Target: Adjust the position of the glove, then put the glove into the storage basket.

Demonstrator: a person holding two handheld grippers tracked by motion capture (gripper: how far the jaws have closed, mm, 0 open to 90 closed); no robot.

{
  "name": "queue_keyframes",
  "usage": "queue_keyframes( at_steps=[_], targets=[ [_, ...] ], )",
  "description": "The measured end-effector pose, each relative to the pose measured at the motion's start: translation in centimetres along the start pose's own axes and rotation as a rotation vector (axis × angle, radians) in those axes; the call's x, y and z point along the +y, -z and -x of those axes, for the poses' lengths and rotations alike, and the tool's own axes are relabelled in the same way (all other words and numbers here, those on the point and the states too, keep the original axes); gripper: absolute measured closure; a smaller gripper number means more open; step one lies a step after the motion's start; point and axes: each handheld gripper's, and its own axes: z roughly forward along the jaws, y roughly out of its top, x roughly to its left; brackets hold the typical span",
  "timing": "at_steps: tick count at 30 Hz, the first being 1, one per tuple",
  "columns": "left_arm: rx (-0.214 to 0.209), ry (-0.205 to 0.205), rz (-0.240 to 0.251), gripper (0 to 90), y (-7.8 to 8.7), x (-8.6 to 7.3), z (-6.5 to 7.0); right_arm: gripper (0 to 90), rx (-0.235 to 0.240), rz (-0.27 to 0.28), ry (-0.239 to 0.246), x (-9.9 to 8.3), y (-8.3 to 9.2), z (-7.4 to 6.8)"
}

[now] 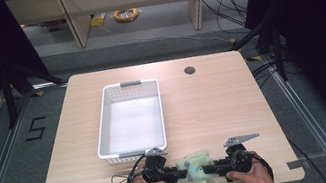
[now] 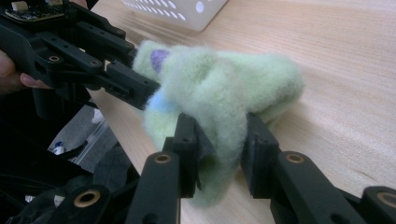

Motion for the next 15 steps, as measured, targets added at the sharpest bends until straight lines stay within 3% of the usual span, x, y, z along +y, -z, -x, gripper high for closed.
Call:
queue_keyframes(
  at_steps=[2, 5, 6, 7, 8, 12, 13, 15],
  targets=[
    [-0.022, -0.010, -0.001, 69.8, 0.1, 0.0, 0.0, 70.8, 0.003, 0.004, -0.002, 0.0, 0.1, -0.2],
    [-0.005, -0.021, 0.010, 69.8, 0.3, 0.0, 0.4, 70.8, 0.004, 0.008, 0.001, 0.0, 0.2, -0.3],
    [-0.018, -0.024, 0.004, 69.8, 0.4, 0.0, 0.3, 70.8, 0.004, 0.011, 0.005, 0.0, 0.2, -0.4],
    [-0.010, -0.030, 0.010, 69.8, 0.6, 0.0, 0.4, 70.8, 0.011, 0.006, -0.030, 0.0, 0.4, -0.9],
    [0.001, -0.028, 0.011, 69.8, 0.6, 0.0, 0.6, 70.8, 0.011, 0.006, -0.030, 0.0, 0.4, -0.9],
    [-0.001, -0.038, 0.023, 69.7, 0.9, 0.0, 0.7, 70.7, 0.003, 0.021, 0.022, 0.2, 0.4, -0.9],
    [-0.010, -0.037, 0.021, 69.7, 1.0, 0.0, 0.8, 70.7, 0.015, 0.016, -0.009, 0.2, 0.5, -1.3],
    [-0.005, -0.043, 0.026, 69.7, 1.2, 0.0, 0.9, 70.7, 0.003, 0.027, 0.028, 0.3, 0.6, -1.2]
  ],
)
